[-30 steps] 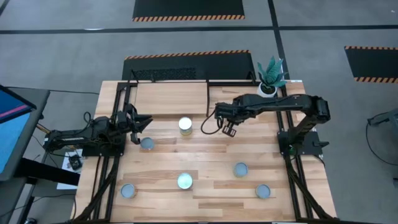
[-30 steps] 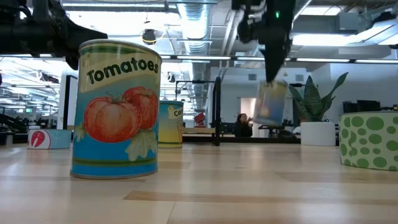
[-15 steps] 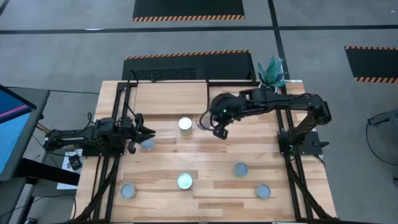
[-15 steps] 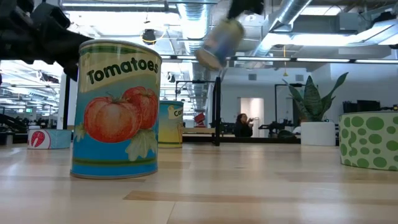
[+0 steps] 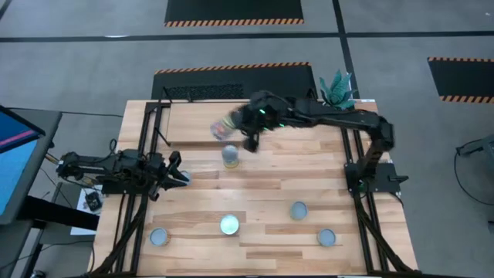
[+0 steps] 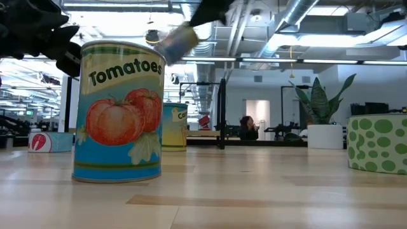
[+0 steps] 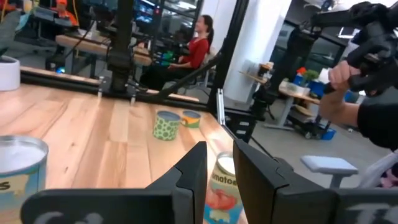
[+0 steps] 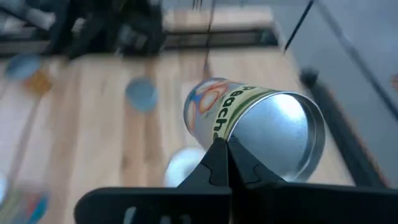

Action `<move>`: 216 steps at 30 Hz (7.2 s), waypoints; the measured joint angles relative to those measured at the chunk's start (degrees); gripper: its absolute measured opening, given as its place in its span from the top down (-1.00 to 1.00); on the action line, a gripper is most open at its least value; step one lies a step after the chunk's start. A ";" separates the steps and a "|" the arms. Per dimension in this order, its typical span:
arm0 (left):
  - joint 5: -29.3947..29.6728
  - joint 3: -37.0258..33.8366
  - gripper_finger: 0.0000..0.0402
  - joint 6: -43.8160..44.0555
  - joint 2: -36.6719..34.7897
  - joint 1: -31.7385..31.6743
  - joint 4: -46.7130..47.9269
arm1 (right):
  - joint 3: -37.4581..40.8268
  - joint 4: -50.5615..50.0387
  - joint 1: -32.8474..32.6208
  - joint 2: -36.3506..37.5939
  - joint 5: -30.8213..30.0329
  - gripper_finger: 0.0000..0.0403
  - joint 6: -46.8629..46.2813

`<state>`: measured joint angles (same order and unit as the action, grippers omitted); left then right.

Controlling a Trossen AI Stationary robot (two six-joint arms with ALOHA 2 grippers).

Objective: Pick and place cans onto a shelf
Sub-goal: Put the peach can on the shelf

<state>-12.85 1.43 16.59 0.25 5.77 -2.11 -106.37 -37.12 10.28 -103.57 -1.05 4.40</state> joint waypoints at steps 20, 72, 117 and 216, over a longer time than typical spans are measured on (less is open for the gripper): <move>3.09 0.02 0.66 -0.82 2.26 1.12 -0.09 | -26.57 -13.39 7.23 -26.61 -0.05 1.00 19.11; 18.59 0.00 0.66 -2.42 2.76 1.10 -0.04 | -28.52 -35.92 -1.50 -25.30 -12.14 0.76 15.19; -4.94 78.36 0.66 -46.02 89.68 -40.03 41.49 | 46.12 -9.43 -26.13 18.22 -30.34 0.76 -33.65; 9.08 96.48 0.66 -52.56 107.68 -41.55 74.44 | 46.06 -9.29 -30.17 14.27 -35.33 0.76 -38.95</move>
<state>-3.77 97.91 -35.97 107.93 -35.78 72.33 -60.31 -46.41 -19.90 -89.30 -36.38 -34.54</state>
